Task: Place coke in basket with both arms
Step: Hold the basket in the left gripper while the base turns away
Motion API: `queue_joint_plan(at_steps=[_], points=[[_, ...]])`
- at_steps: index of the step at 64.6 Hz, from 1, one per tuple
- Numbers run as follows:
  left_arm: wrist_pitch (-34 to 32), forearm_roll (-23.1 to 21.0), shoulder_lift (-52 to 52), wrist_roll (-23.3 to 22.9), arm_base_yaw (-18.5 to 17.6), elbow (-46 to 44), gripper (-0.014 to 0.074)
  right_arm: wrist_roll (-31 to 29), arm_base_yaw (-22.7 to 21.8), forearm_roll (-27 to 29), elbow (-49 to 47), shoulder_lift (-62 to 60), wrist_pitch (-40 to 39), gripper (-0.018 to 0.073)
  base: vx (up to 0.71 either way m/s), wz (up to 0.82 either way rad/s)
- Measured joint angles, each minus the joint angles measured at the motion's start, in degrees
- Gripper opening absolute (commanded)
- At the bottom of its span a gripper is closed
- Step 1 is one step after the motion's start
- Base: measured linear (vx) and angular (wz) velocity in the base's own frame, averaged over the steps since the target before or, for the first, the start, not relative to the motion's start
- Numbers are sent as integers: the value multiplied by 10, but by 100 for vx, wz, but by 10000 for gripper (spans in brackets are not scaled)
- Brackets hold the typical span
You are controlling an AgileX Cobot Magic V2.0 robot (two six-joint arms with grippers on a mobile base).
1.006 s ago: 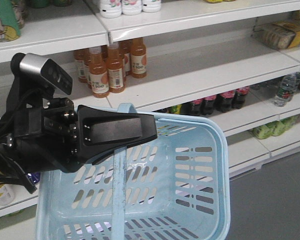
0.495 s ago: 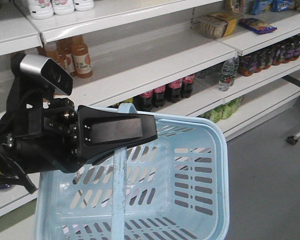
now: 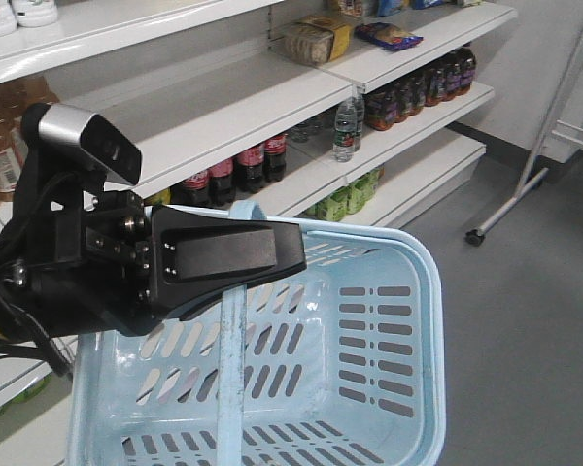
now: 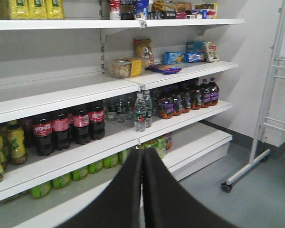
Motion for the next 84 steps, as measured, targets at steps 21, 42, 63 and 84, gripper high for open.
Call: queue_joint_plan(at_steps=[21, 42, 63, 84], points=[[0, 0, 0, 0, 0, 0, -6, 0, 0, 0, 0, 0, 0, -10, -4, -36], [0, 0, 0, 0, 0, 0, -6, 0, 0, 0, 0, 0, 0, -10, -4, -35], [0, 0, 0, 0, 0, 0, -6, 0, 0, 0, 0, 0, 0, -10, -4, -36], [0, 0, 0, 0, 0, 0, -6, 0, 0, 0, 0, 0, 0, -10, 0, -32]])
